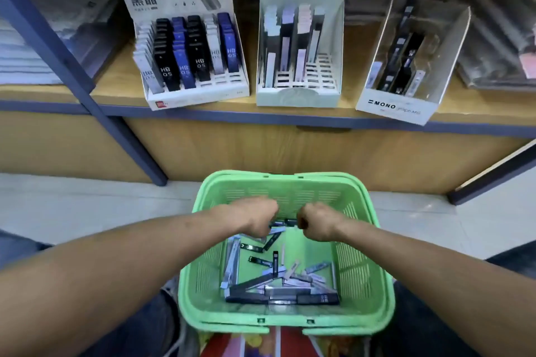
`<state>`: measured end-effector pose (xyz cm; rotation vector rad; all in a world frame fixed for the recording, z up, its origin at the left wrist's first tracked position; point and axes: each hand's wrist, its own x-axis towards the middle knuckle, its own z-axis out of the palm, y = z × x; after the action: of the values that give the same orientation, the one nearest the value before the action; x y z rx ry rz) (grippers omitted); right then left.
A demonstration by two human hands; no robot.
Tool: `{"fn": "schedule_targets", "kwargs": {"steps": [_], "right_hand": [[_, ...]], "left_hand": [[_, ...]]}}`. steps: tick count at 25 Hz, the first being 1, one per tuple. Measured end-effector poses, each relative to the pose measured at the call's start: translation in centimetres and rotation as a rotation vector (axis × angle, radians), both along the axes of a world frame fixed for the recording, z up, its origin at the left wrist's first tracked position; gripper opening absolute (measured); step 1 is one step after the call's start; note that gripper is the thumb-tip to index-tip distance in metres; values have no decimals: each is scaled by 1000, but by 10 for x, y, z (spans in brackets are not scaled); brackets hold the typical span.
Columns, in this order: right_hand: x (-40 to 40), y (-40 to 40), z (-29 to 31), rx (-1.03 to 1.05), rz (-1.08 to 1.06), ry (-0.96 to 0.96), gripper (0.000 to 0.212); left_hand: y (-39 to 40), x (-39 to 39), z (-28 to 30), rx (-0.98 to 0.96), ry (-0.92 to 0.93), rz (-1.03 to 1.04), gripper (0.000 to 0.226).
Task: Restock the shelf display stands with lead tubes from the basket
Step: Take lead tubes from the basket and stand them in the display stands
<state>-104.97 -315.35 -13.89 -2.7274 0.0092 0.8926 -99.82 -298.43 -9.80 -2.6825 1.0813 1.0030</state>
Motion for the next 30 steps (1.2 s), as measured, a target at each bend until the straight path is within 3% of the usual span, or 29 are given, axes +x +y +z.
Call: {"fn": "schedule_targets", "kwargs": {"steps": [3,5,7,12,16,20,26,30], "right_hand": [[-22,-5,-53,-91,71,196,35],[-38,-4,-81,-172,225,312,51],[-47,-2,-98,-229,394,378,70],[-57,5,-132,-262,637,235,83],[-60,4,-146,-217,551,168,77],[-60,6,-153,-253,586,101,77],[-54,8,-164,-261,353,27,71],[-46,11,-169,-212,271,-10,64]], "left_hand": [[1,-17,-60,112,118,-20,10],[8,-33,-99,183,195,-33,14],[13,-50,-130,234,252,-73,31],[5,-57,-173,189,320,-56,74],[7,-47,-186,87,405,13,81],[21,-51,-196,37,294,68,92],[18,-64,-199,28,166,83,101],[11,-50,-200,35,99,109,86]]}}
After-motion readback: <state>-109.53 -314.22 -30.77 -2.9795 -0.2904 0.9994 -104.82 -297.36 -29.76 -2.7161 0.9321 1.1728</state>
